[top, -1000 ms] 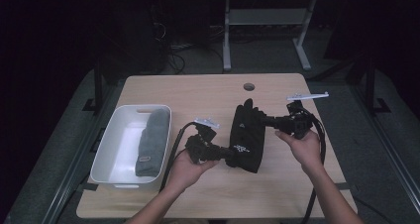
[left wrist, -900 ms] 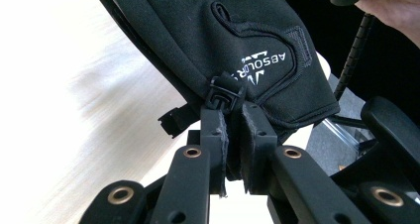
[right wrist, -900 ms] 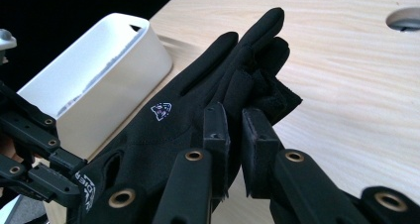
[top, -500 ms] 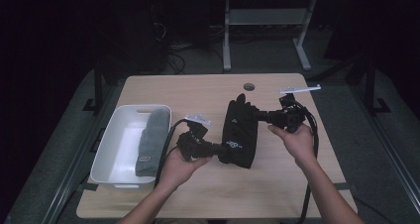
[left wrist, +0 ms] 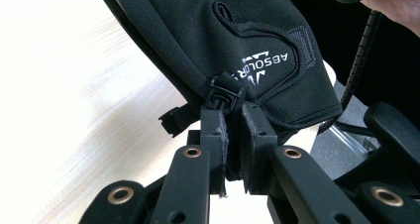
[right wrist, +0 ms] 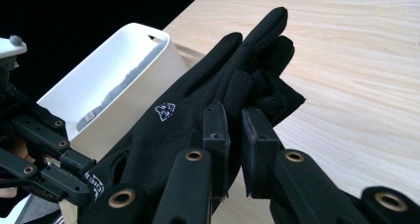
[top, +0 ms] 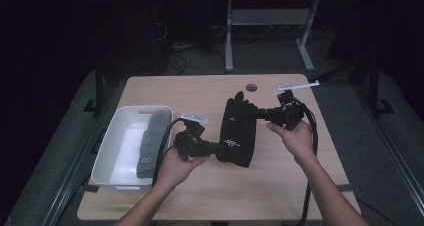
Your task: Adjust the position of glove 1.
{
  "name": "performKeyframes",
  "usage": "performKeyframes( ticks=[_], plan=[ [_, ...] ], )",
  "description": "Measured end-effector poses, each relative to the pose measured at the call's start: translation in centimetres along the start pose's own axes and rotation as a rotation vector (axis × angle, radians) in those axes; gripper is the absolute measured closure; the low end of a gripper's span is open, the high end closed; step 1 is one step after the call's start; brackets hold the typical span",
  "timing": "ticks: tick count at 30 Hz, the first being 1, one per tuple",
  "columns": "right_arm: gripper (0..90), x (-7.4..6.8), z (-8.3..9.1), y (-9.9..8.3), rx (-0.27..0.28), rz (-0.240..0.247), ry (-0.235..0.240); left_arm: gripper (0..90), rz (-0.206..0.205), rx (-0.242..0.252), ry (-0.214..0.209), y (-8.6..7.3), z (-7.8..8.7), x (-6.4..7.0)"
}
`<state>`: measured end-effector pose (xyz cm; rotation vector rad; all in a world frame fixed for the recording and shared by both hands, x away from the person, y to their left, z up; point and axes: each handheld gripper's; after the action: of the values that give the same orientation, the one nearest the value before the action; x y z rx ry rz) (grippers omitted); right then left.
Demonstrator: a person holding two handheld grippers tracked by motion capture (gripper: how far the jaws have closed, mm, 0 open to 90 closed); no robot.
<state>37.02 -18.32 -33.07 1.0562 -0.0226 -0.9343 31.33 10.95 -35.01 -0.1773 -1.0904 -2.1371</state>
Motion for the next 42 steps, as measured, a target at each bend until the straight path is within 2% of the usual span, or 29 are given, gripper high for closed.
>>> performKeyframes(
  ticks=[12, 32, 42],
  plan=[
    [82.1, -0.4, -0.4, 0.3, 0.003, -0.005, 0.013, 81.9, -0.001, 0.008, 0.007, -0.1, 0.9, -0.1],
    [82.1, -2.2, -1.9, 2.5, -0.005, 0.035, 0.044, 81.9, 0.011, 0.042, 0.034, -0.4, 3.7, -0.7],
    [82.1, -2.9, -3.0, 3.0, -0.012, 0.041, 0.056, 81.9, 0.016, 0.045, 0.047, -0.8, 4.8, -1.1]
  ],
)
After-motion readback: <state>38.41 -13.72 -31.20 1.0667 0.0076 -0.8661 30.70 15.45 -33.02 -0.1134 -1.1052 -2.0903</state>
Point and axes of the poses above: each handheld gripper's, and its own axes: z roughly backward along the jaws, y roughly out of its top, x roughly to its right, and after that the axes turned 2 degrees about z, right-handed
